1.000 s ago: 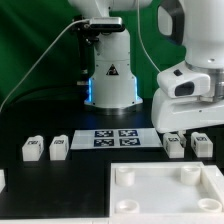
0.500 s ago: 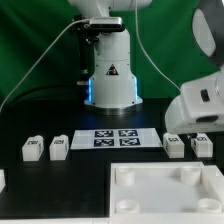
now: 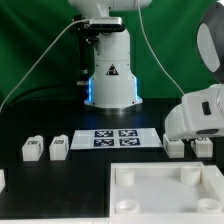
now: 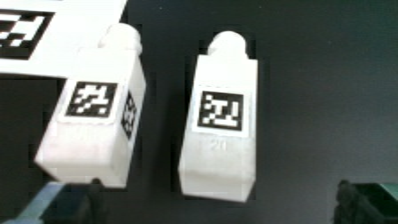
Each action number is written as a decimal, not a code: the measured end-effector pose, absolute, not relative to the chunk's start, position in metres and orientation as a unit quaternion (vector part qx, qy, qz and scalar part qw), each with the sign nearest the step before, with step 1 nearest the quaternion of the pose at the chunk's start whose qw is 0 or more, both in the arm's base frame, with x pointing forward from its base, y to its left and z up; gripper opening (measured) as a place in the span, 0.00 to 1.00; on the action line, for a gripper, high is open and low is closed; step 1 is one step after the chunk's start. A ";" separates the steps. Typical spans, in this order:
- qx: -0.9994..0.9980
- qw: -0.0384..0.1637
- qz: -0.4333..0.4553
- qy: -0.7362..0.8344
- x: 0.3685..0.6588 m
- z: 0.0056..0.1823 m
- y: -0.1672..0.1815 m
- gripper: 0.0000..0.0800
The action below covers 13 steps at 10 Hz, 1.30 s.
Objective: Assemble one leg
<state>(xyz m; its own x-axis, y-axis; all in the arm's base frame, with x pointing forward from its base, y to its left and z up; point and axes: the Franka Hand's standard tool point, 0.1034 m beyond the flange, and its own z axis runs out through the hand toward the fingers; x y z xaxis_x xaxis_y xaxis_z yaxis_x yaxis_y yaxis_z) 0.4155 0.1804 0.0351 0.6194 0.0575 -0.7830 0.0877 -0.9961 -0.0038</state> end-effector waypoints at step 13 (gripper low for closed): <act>0.893 0.027 -0.447 0.038 0.393 0.014 0.183 0.36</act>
Offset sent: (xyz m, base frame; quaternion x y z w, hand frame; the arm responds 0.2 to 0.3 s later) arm -0.0164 0.0027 -0.0206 -0.0054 0.0125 0.0154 0.9998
